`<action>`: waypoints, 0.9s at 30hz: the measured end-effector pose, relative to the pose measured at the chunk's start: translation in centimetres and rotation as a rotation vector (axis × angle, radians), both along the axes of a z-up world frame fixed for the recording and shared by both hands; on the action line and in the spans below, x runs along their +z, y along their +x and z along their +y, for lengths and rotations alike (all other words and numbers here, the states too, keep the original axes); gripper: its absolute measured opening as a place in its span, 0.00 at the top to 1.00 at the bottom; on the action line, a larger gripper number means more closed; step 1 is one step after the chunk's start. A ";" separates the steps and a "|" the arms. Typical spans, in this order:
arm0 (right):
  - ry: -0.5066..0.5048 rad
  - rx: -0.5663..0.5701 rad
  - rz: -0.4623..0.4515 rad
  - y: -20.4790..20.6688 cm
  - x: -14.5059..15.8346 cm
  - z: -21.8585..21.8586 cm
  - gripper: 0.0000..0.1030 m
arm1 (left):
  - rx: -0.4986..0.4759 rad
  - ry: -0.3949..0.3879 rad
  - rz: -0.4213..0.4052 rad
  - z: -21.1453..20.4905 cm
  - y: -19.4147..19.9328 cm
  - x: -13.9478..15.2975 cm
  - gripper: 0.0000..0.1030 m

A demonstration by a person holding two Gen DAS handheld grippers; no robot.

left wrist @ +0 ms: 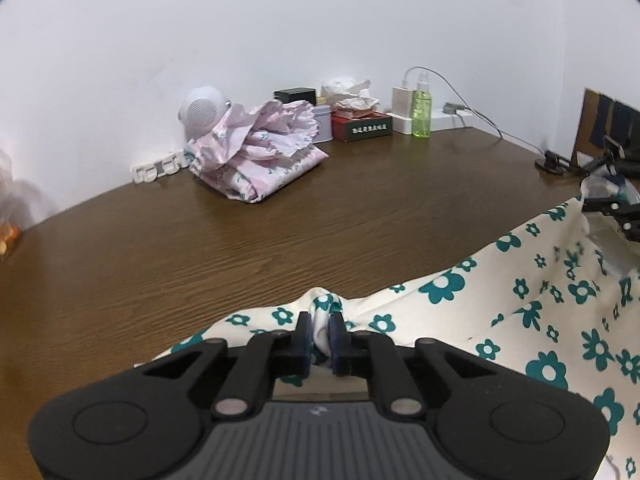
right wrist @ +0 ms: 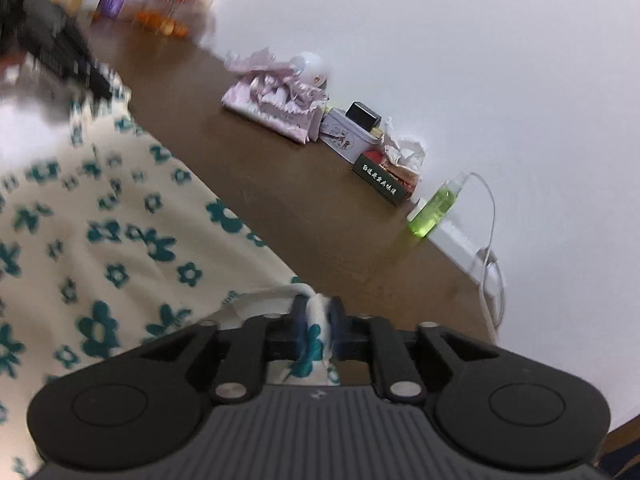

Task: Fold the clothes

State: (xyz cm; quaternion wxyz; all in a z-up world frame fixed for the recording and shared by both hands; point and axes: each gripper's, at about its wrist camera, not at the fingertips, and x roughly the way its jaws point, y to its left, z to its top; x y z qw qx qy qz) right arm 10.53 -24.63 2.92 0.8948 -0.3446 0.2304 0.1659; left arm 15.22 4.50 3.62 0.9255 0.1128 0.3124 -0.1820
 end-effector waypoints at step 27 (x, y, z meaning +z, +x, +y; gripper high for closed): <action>0.134 -0.066 0.135 -4.7 2.6 0.4 0.43 | -0.244 0.004 -0.008 3.2 -17.2 3.6 0.48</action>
